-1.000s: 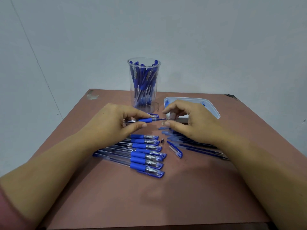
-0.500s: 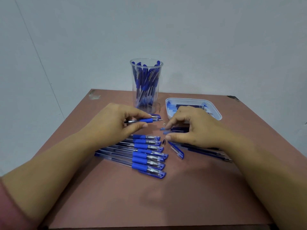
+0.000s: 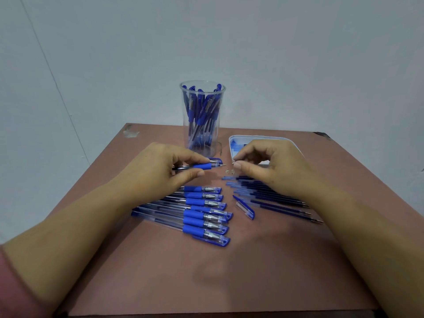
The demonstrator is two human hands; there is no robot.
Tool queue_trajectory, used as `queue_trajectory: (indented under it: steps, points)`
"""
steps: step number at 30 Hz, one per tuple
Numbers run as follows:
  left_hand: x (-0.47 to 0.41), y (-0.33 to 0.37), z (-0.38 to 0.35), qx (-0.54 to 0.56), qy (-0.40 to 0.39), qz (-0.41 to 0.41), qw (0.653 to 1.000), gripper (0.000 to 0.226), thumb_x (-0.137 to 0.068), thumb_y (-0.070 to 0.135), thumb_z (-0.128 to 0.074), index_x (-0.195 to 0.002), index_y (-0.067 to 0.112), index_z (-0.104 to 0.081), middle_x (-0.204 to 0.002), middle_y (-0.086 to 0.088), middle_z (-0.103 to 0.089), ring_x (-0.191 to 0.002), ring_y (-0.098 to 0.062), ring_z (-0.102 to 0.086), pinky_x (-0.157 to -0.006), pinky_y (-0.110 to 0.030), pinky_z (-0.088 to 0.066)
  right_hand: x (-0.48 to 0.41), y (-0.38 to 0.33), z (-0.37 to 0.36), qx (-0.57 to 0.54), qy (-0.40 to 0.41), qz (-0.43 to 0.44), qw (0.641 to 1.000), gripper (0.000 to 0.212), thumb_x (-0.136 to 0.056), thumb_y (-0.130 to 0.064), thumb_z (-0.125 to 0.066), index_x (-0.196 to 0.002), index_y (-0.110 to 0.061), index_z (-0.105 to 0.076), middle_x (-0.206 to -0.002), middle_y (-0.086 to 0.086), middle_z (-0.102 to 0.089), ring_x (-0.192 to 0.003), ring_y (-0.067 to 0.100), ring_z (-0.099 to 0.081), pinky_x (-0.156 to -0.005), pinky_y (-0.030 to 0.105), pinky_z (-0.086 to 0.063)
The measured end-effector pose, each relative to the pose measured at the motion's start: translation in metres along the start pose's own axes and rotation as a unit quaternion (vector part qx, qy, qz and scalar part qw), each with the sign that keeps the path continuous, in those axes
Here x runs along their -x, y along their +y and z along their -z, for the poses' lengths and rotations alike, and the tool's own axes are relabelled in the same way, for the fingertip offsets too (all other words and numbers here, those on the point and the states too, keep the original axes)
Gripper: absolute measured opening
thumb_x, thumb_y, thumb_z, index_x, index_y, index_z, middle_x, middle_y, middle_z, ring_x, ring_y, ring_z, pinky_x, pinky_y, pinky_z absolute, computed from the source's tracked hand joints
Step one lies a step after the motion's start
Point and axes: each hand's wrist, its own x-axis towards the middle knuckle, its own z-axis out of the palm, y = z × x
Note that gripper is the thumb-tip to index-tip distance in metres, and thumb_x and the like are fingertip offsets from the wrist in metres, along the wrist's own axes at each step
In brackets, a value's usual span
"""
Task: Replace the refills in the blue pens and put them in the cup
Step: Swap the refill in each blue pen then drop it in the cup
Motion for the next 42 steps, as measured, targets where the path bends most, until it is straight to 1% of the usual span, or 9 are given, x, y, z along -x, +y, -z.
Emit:
queue_trajectory:
  steps: [9, 16, 20, 22, 25, 29, 33, 38, 42]
  points:
    - [0.000, 0.005, 0.000, 0.000, 0.006, -0.006, 1.000, 0.027, -0.083, 0.039, -0.069, -0.109, 0.040, -0.071, -0.077, 0.026, -0.067, -0.068, -0.001, -0.061, -0.059, -0.010, -0.043, -0.002, 0.002, -0.011, -0.005, -0.004, 0.019, 1.000, 0.018, -0.082, -0.014, -0.075, -0.088, -0.030, -0.069, -0.086, -0.014, -0.071, -0.082, 0.002, -0.066, -0.078, 0.012, -0.050]
    - [0.001, 0.007, -0.002, -0.003, 0.002, -0.016, 1.000, 0.026, -0.083, 0.038, -0.070, -0.109, 0.041, -0.071, -0.069, 0.035, -0.061, -0.065, 0.002, -0.060, -0.058, -0.008, -0.040, -0.002, 0.002, -0.019, -0.016, -0.010, 0.029, 0.999, 0.017, -0.079, -0.015, -0.078, -0.094, -0.021, -0.072, -0.086, -0.006, -0.072, -0.082, 0.007, -0.067, -0.079, 0.030, -0.056]
    - [0.002, 0.007, -0.002, -0.008, 0.002, -0.020, 1.000, 0.026, -0.083, 0.029, -0.074, -0.108, 0.038, -0.072, -0.071, 0.044, -0.057, -0.064, 0.010, -0.057, -0.059, -0.004, -0.038, -0.003, 0.005, -0.019, 0.003, -0.028, 0.029, 0.999, 0.011, -0.083, -0.023, -0.075, -0.094, -0.022, -0.072, -0.084, -0.008, -0.071, -0.080, 0.005, -0.067, -0.075, 0.020, -0.054]
    - [0.002, 0.008, -0.002, -0.009, 0.001, -0.024, 1.000, 0.027, -0.083, 0.030, -0.074, -0.108, 0.039, -0.072, -0.072, 0.046, -0.056, -0.066, 0.012, -0.057, -0.061, -0.003, -0.039, -0.003, 0.005, -0.018, 0.009, -0.047, 0.030, 0.998, 0.013, -0.086, -0.029, -0.070, -0.098, -0.023, -0.073, -0.086, -0.011, -0.071, -0.081, 0.002, -0.067, -0.075, 0.015, -0.051]
    - [0.002, 0.009, -0.002, 0.000, 0.002, -0.025, 1.000, 0.026, -0.083, 0.037, -0.070, -0.109, 0.038, -0.072, -0.071, 0.046, -0.056, -0.066, 0.011, -0.059, -0.061, -0.005, -0.041, -0.003, 0.005, -0.015, 0.013, -0.044, 0.040, 0.998, 0.027, -0.081, -0.029, -0.075, -0.107, -0.024, -0.068, -0.092, -0.008, -0.068, -0.085, 0.008, -0.065, -0.078, 0.024, -0.054]
    - [0.002, 0.008, -0.001, -0.005, 0.003, -0.028, 1.000, 0.027, -0.083, 0.036, -0.071, -0.110, 0.038, -0.072, -0.069, 0.046, -0.055, -0.067, 0.014, -0.057, -0.062, -0.004, -0.039, -0.004, 0.005, -0.016, 0.051, -0.034, 0.071, 0.996, 0.013, -0.085, -0.021, -0.073, -0.097, -0.019, -0.069, -0.090, -0.009, -0.067, -0.085, 0.011, -0.064, -0.076, 0.033, -0.053]
    - [0.002, 0.009, -0.001, -0.015, 0.000, -0.033, 0.999, 0.028, -0.083, 0.035, -0.072, -0.110, 0.040, -0.071, -0.069, 0.045, -0.055, -0.068, 0.012, -0.058, -0.062, -0.005, -0.041, -0.003, 0.006, -0.015, 0.057, -0.049, 0.052, 0.996, 0.023, -0.089, -0.037, -0.064, -0.106, -0.024, -0.071, -0.091, -0.009, -0.071, -0.085, 0.008, -0.066, -0.077, 0.031, -0.053]
    - [0.002, 0.011, 0.000, -0.011, 0.006, -0.040, 0.999, 0.028, -0.082, 0.036, -0.072, -0.110, 0.039, -0.071, -0.068, 0.042, -0.055, -0.069, 0.009, -0.060, -0.063, -0.005, -0.041, -0.005, 0.006, -0.016, 0.069, -0.024, 0.097, 0.993, 0.017, -0.084, -0.023, -0.074, -0.100, -0.020, -0.070, -0.089, -0.007, -0.068, -0.082, 0.010, -0.064, -0.073, 0.030, -0.053]
    - [0.001, 0.013, 0.001, 0.003, 0.004, -0.044, 0.999, 0.030, -0.082, 0.046, -0.063, -0.110, 0.039, -0.071, -0.070, 0.041, -0.054, -0.068, 0.010, -0.059, -0.062, -0.005, -0.041, -0.005, 0.007, -0.016, 0.075, -0.023, 0.097, 0.992, 0.022, -0.089, -0.034, -0.066, -0.106, -0.023, -0.072, -0.091, -0.009, -0.071, -0.083, 0.008, -0.065, -0.073, 0.029, -0.053]
